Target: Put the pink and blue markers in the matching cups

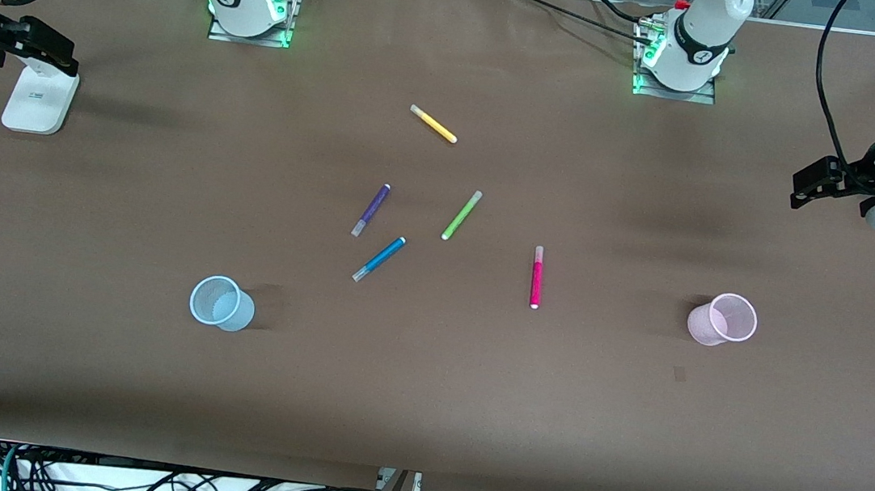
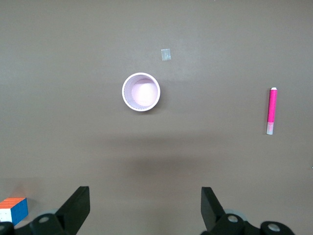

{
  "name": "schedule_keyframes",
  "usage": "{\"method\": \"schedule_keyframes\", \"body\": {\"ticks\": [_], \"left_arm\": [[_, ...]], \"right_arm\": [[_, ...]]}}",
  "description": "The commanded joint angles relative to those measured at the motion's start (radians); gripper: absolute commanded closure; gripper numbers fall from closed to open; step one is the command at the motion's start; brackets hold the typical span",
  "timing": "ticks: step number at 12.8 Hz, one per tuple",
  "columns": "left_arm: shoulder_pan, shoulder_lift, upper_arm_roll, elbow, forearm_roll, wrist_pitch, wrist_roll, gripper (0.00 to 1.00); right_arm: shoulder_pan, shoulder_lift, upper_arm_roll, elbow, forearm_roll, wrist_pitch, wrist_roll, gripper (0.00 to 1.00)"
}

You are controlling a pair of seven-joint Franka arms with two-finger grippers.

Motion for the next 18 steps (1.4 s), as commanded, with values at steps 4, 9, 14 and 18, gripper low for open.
{"method": "schedule_keyframes", "body": {"ticks": [4, 9, 14, 18], "left_arm": [[-0.005, 0.014, -0.027, 0.07, 0.003, -0.096, -0.004, 0.0], [-0.009, 0.019, -0.057, 0.068, 0.006, -0.094, -0.012, 0.0], [-0.009, 0.017, -0.057, 0.067, 0.005, -0.096, -0.012, 0.0], [-0.015, 0.022, -0.057, 0.053, 0.005, -0.096, -0.01, 0.0]], "right_arm": [[-0.008, 0.01, 0.004, 0.029, 0.015, -0.021, -0.014, 0.0], [-0.008, 0.012, 0.004, 0.029, 0.015, -0.021, -0.014, 0.0], [-0.007, 0.036, 0.006, 0.025, 0.02, -0.023, -0.025, 0.0], [0.038, 0.062, 0.009, 0.012, 0.012, -0.024, -0.024, 0.0]]}}
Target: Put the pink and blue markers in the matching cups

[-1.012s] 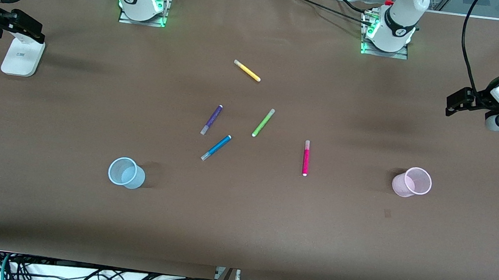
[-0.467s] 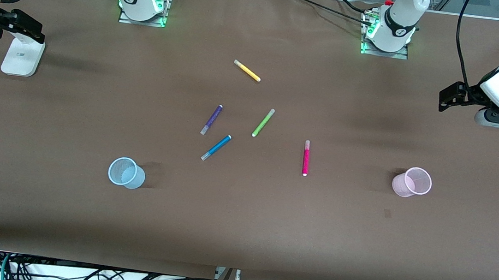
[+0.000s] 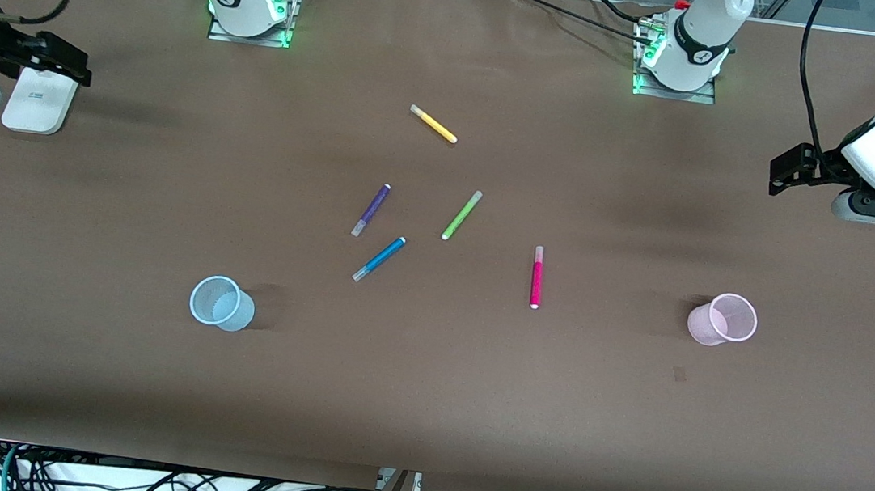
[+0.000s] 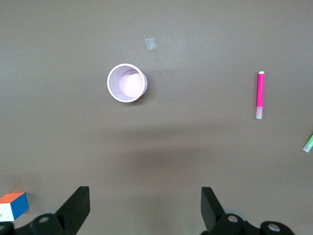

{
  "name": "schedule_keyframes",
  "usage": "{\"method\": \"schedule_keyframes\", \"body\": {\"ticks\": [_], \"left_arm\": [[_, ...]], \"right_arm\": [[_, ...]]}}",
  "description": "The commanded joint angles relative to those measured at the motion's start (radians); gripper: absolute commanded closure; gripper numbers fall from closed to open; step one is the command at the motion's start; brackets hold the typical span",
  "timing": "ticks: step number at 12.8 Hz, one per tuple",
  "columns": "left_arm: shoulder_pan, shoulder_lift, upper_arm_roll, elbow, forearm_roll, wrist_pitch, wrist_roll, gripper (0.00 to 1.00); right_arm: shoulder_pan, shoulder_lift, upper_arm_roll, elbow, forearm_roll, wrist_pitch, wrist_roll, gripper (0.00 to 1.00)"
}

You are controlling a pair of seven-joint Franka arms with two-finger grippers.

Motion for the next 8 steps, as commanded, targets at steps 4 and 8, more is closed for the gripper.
{"method": "schedule_keyframes", "body": {"ticks": [4, 8], "left_arm": [[-0.011, 0.112, -0.032, 0.008, 0.0, -0.017, -0.005, 0.0], [-0.013, 0.209, -0.089, 0.013, 0.0, 0.026, -0.006, 0.0]], "right_arm": [[0.026, 0.036, 0.001, 0.013, 0.013, 0.017, 0.003, 0.01], [0.071, 0.083, 0.001, 0.011, 0.033, 0.096, 0.056, 0.01]]}}
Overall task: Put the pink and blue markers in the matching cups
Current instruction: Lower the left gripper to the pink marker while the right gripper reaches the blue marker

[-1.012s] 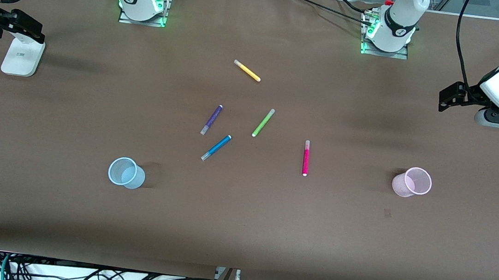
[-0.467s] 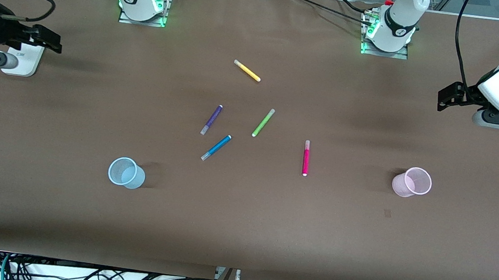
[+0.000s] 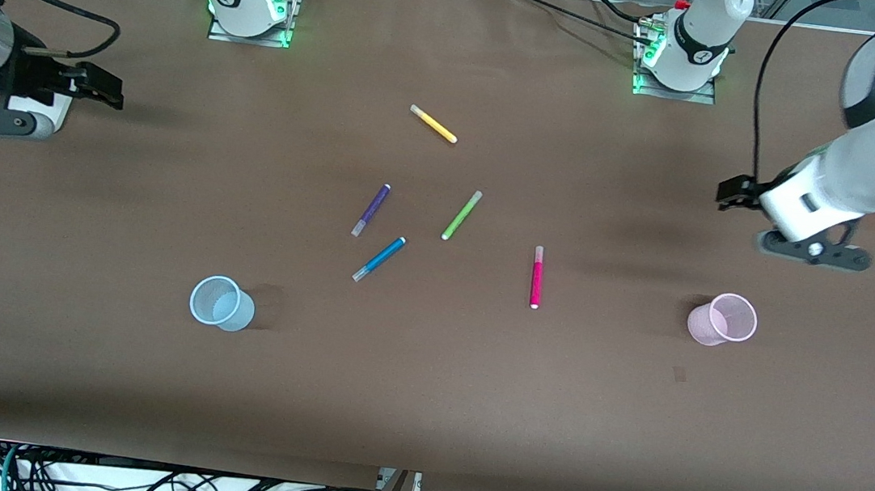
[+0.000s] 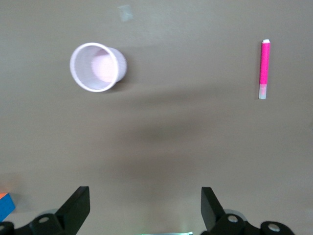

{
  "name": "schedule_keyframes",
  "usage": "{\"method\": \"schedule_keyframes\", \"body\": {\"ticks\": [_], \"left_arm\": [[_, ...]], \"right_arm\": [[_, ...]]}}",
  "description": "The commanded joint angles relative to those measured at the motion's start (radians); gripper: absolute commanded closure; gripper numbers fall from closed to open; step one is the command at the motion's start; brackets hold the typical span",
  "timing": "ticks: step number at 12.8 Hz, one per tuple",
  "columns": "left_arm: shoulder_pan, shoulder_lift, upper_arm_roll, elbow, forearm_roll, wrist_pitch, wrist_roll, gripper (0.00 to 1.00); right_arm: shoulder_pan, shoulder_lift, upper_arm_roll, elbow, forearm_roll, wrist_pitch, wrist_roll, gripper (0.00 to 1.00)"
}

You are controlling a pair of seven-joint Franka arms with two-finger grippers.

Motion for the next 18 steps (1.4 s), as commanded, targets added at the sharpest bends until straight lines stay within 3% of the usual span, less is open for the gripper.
{"method": "schedule_keyframes", "body": {"ticks": [1, 5, 8, 18], "left_arm": [[-0.01, 0.075, -0.029, 0.021, -0.001, 0.038, -0.005, 0.0], [-0.016, 0.188, -0.083, 0.017, -0.002, 0.156, -0.02, 0.0], [-0.044, 0.258, -0.14, 0.014, 0.001, 0.229, -0.181, 0.0], [-0.176, 0.475, -0.138, -0.025, 0.011, 0.503, -0.246, 0.0]], "right_arm": [[0.039, 0.045, -0.002, 0.012, 0.028, 0.055, 0.128, 0.01], [0.116, 0.122, -0.002, 0.004, 0.043, 0.144, 0.333, 0.01], [0.147, 0.169, -0.002, -0.022, 0.102, 0.254, 0.488, 0.01], [0.352, 0.447, -0.002, -0.018, 0.108, 0.621, 0.982, 0.01]]}}
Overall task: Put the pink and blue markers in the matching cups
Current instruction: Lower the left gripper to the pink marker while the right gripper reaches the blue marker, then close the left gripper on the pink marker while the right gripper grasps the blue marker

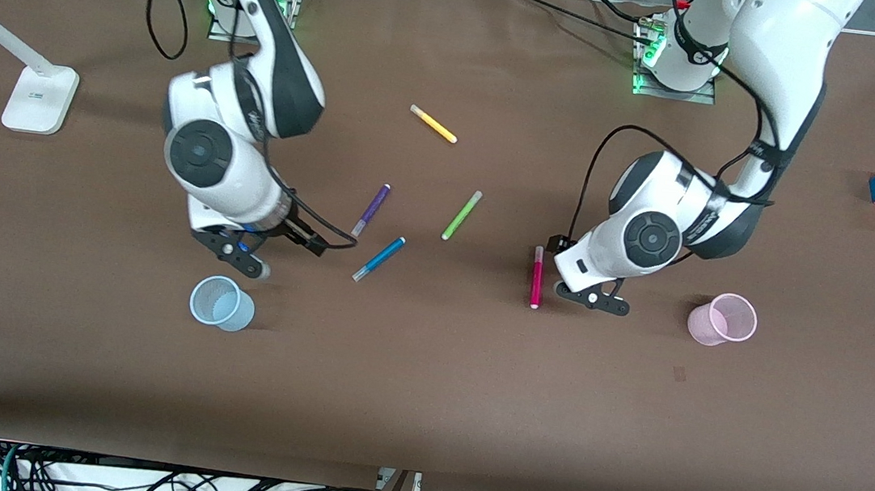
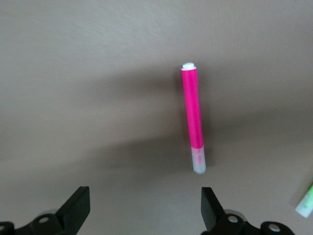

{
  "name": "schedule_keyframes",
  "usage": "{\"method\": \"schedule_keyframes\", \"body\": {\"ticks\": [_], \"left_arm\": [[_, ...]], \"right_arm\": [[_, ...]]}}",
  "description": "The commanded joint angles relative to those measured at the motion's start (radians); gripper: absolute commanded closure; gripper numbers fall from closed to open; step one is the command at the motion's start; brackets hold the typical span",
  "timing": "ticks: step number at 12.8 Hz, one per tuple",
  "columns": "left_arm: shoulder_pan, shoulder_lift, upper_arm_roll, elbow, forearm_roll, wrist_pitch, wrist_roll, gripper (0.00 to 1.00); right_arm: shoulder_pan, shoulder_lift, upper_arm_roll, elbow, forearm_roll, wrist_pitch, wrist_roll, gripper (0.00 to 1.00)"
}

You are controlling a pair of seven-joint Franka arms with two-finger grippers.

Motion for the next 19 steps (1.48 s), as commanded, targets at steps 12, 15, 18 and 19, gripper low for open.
{"method": "schedule_keyframes", "body": {"ticks": [12, 15, 18, 19], "left_arm": [[-0.074, 0.058, 0.011, -0.003, 0.013, 0.109, -0.105, 0.0], [-0.074, 0.076, 0.014, 0.005, 0.013, 0.142, -0.105, 0.0], [-0.072, 0.116, 0.017, 0.007, 0.051, 0.191, -0.103, 0.0], [-0.07, 0.133, 0.018, 0.01, 0.071, 0.23, -0.103, 0.0]], "right_arm": [[0.118, 0.279, 0.025, 0.062, 0.015, 0.33, 0.289, 0.09], [0.118, 0.3, 0.036, 0.061, 0.015, 0.358, 0.285, 0.15], [0.118, 0.314, 0.036, 0.061, 0.017, 0.376, 0.283, 0.42], [0.116, 0.317, 0.036, 0.061, 0.017, 0.379, 0.282, 0.52]]}}
